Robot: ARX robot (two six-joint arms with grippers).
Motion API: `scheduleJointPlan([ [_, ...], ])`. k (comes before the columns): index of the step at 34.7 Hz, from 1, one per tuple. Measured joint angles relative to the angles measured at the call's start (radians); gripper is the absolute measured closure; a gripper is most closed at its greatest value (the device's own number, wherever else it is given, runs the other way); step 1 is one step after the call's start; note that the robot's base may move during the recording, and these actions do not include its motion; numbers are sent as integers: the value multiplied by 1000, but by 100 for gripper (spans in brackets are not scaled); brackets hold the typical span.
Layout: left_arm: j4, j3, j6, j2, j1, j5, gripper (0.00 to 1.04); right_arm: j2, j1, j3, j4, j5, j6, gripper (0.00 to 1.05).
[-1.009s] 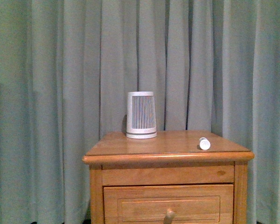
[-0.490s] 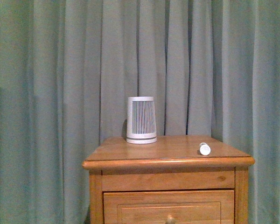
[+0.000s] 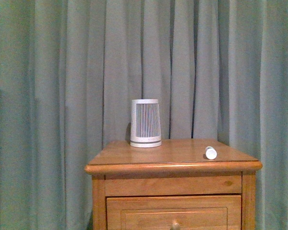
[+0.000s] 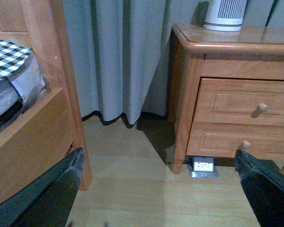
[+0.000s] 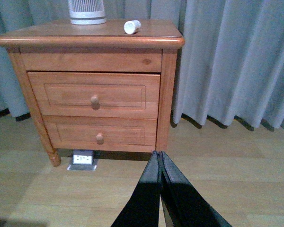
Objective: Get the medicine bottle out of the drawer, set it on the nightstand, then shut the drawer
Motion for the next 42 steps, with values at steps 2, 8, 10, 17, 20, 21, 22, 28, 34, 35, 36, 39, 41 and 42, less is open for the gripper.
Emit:
scheduleJointPlan([
  [2, 0, 0, 0, 0, 0, 1, 7, -55, 0, 0, -36, -2, 0, 102],
  [8, 0, 0, 0, 0, 0, 0, 7, -69, 0, 0, -42, -2, 0, 102],
  [10, 0, 0, 0, 0, 0, 0, 7, -70, 0, 0, -42, -1, 0, 102],
  [17, 0, 0, 0, 0, 0, 0, 7, -71, 0, 0, -43, -1, 0, 75],
  [20, 0, 0, 0, 0, 0, 0, 7, -71, 0, 0, -43, -1, 0, 55],
  [21, 0, 0, 0, 0, 0, 0, 7, -71, 0, 0, -43, -1, 0, 49],
  [22, 0, 0, 0, 0, 0, 0, 7, -71, 0, 0, -43, -1, 0, 43],
  [28, 0, 0, 0, 0, 0, 0, 7, -71, 0, 0, -43, -1, 0, 13],
  [34, 0, 0, 0, 0, 0, 0, 7, -71, 0, 0, -43, -1, 0, 7],
  [35, 0, 0, 0, 0, 0, 0, 7, -71, 0, 0, -43, -1, 0, 7],
  [36, 0, 0, 0, 0, 0, 0, 7, -71, 0, 0, -43, -1, 0, 7],
  [39, 0, 0, 0, 0, 0, 0, 7, -71, 0, 0, -43, -1, 0, 7],
  [41, 0, 0, 0, 0, 0, 0, 7, -71, 0, 0, -43, -2, 0, 7],
  [42, 0, 0, 0, 0, 0, 0, 7, -71, 0, 0, -43, -1, 0, 7],
])
